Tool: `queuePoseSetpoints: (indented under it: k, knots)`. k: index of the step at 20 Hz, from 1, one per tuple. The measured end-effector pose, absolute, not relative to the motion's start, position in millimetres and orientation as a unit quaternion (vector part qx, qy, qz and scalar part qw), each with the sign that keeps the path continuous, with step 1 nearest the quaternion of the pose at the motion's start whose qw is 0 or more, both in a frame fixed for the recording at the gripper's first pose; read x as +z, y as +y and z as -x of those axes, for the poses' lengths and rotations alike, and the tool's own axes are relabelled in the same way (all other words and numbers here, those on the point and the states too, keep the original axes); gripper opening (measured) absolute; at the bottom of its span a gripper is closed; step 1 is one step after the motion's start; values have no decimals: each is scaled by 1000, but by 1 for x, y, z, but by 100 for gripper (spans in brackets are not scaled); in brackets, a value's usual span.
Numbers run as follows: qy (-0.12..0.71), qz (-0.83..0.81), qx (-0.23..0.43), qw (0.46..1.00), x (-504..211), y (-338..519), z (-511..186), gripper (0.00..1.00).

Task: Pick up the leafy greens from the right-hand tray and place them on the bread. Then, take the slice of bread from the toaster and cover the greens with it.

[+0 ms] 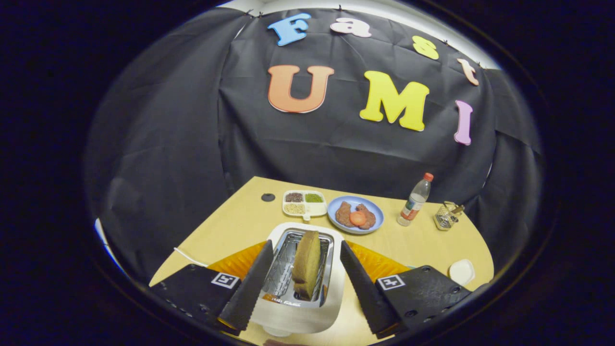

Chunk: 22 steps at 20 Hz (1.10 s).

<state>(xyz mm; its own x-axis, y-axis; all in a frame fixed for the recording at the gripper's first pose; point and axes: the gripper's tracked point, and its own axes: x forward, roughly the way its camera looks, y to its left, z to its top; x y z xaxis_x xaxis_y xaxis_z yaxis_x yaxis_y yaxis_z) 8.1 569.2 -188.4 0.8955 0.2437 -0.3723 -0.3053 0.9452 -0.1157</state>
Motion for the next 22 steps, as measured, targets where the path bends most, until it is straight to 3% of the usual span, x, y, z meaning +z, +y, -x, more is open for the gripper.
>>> queuePoseSetpoints:
  k: [3,13,15,22]
  knots:
    - [208,79,111,968,-201,565,-24,78]
    - [258,99,94,957,-214,566,-19,21]
    - [257,97,96,957,-212,564,-22,15]
    - [245,54,111,962,-166,551,-3,15]
